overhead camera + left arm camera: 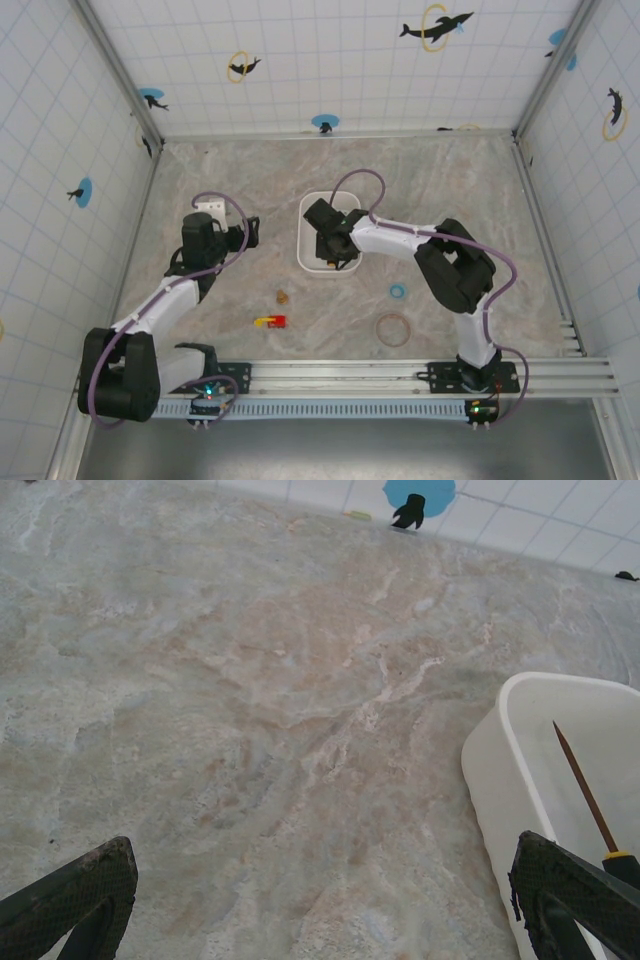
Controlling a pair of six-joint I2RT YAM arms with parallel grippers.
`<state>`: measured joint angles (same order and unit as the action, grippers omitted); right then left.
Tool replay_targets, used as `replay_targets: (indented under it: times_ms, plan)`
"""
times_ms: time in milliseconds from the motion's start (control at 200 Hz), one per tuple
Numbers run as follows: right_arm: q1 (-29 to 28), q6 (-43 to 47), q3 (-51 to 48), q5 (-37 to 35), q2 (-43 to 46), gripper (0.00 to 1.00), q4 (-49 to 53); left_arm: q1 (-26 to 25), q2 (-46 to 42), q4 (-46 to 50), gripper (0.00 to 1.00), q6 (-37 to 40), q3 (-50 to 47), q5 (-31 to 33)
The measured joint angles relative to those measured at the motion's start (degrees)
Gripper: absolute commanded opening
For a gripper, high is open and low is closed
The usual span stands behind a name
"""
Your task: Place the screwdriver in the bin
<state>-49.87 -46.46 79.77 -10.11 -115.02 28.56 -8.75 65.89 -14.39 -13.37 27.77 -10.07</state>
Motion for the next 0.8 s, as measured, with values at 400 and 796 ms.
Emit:
replay_targets:
  times_ms: [400, 796]
  plan:
    - [0.0, -0.1, 0.0, 0.8, -0.4, 0.49, -0.1, 0.0, -0.7, 0.6, 0.98, 0.0, 0.0, 0.0]
    - [0.1, 3.7, 1.2, -1.6, 4.9, 0.65, 5.8, 0.0, -1.5, 1.8, 0.98, 0.5, 2.9, 0.0]
